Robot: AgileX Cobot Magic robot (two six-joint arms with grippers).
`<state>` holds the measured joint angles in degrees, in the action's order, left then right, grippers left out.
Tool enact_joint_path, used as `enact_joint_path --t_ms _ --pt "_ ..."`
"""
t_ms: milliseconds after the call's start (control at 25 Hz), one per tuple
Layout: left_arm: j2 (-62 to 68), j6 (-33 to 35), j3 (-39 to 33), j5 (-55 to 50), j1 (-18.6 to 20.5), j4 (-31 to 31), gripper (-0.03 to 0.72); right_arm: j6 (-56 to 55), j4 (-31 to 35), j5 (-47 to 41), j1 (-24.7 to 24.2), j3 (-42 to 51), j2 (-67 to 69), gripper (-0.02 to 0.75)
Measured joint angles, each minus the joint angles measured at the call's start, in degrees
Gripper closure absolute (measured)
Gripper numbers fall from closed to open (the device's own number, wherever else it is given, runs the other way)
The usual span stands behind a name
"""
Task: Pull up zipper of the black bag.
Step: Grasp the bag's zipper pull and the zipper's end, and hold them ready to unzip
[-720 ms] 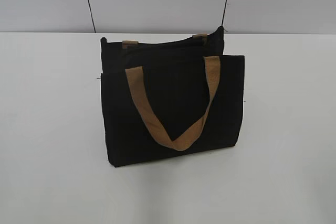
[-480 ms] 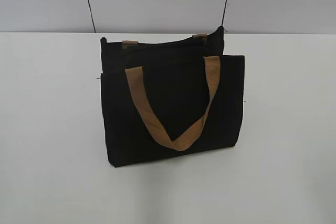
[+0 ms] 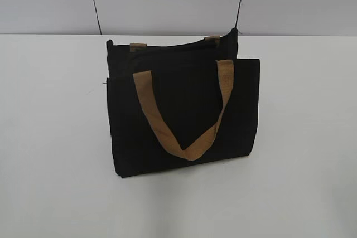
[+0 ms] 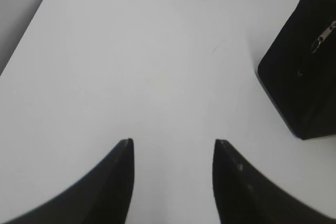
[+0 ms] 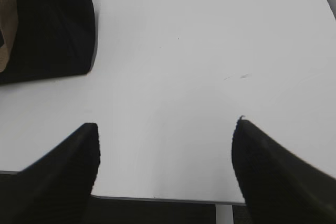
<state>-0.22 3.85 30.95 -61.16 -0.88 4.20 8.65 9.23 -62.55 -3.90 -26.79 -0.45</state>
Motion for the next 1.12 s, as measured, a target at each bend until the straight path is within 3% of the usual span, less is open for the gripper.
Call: enact_joint_path --t_ms 360,520,720,880,1000,1120 --pt "0.0 0.0 1.2 4.5 0.0 0.2 0.325 0.0 0.0 0.0 0.0 0.0 0.0 0.145" --pt "0.2 0.0 -0.4 20.3 0.0 0.8 0.325 0.0 0.0 0.0 0.0 0.0 0.0 0.145" --pt "8.1 0.0 -11.0 43.2 0.0 3.9 0.325 0.0 0.0 0.0 0.0 0.0 0.0 0.145" --pt "20.7 0.0 -20.5 63.8 0.0 5.4 0.325 0.0 0.0 0.0 0.0 0.0 0.0 0.145" --pt "34.1 -1.0 -21.1 74.3 -0.2 4.0 0.326 0.0 0.0 0.0 0.0 0.0 0.0 0.145" --pt "46.6 -3.0 -19.9 84.2 -4.0 -0.2 0.331 0.0 0.0 0.0 0.0 0.0 0.0 0.145"
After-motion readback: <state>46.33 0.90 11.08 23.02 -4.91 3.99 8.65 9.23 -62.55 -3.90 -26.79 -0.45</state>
